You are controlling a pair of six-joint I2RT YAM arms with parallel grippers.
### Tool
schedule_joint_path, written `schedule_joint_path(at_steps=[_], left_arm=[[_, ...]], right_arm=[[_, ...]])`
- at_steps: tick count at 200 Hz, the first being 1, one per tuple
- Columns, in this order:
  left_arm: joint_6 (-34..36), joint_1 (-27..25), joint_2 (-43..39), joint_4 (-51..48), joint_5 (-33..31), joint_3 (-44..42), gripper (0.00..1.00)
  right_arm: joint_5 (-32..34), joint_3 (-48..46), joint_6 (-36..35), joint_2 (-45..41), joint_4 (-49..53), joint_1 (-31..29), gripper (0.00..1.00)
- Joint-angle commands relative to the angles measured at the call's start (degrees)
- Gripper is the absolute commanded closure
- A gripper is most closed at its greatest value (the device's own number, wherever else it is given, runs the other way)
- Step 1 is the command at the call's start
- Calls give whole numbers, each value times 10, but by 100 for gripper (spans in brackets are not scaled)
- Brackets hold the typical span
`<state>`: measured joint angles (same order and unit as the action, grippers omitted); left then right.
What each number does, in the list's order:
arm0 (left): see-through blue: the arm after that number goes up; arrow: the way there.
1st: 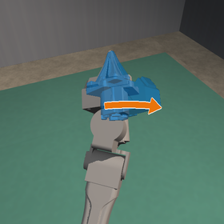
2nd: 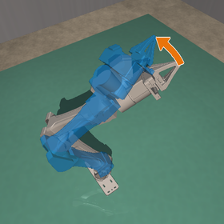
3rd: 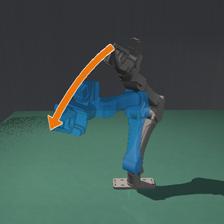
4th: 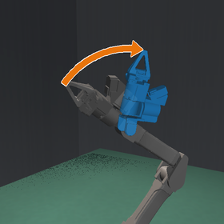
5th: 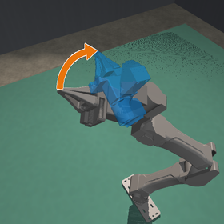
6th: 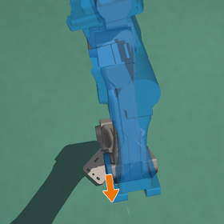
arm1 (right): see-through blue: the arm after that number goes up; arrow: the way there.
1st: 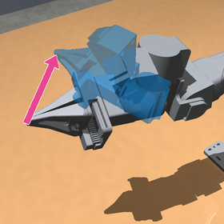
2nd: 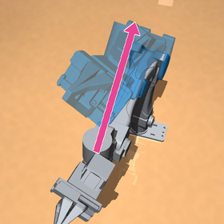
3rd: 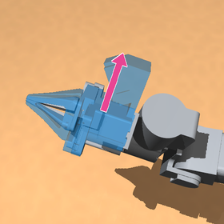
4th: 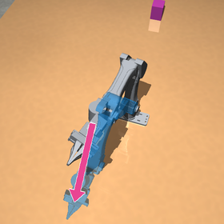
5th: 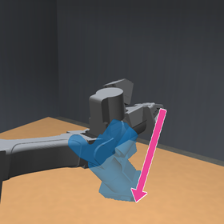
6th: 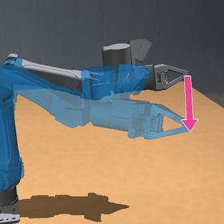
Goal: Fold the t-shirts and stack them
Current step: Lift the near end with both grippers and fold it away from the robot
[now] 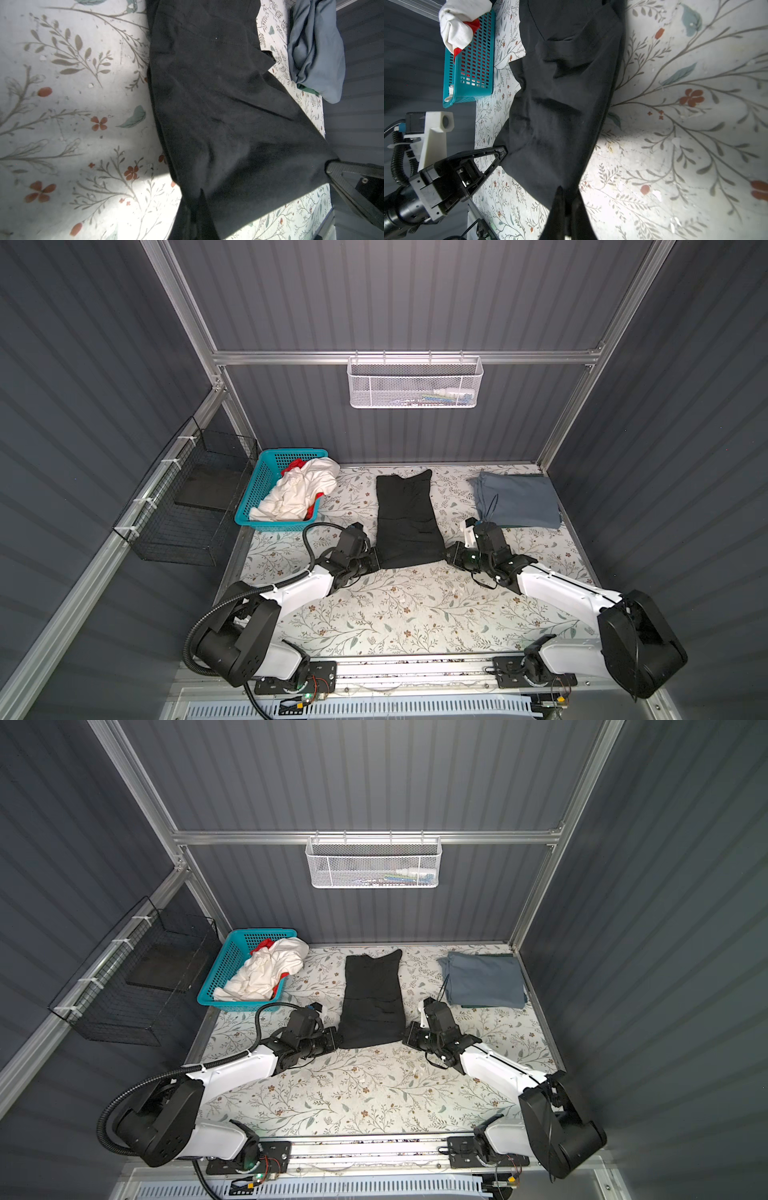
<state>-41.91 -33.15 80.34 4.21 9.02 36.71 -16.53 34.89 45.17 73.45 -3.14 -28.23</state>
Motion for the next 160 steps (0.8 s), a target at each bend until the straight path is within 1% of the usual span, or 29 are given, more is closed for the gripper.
schedule_joint_path(at_steps=[1,46,49,70,79,105,136,160], left_arm=[[11,-10,-36,-31,6,26,100],[14,-26,-95,-73,3,40,100],[14,-29,-98,-74,1,40,100],[8,-43,-116,-66,-6,28,100],[3,-48,-121,-60,-4,23,100],[-1,-80,-140,-69,-25,23,100],[1,-131,-165,-91,-67,32,100],[-6,-156,-188,-99,-85,29,100]], right_arm=[[23,-4,2,-35,27,-12,100],[35,-12,12,-90,58,-23,100],[37,-12,13,-107,61,-25,100],[60,-21,18,-143,77,-41,100],[60,-31,28,-156,76,-43,100],[62,-49,45,-191,87,-59,100],[99,-47,53,-253,136,-94,100],[130,-46,56,-308,175,-118,100]])
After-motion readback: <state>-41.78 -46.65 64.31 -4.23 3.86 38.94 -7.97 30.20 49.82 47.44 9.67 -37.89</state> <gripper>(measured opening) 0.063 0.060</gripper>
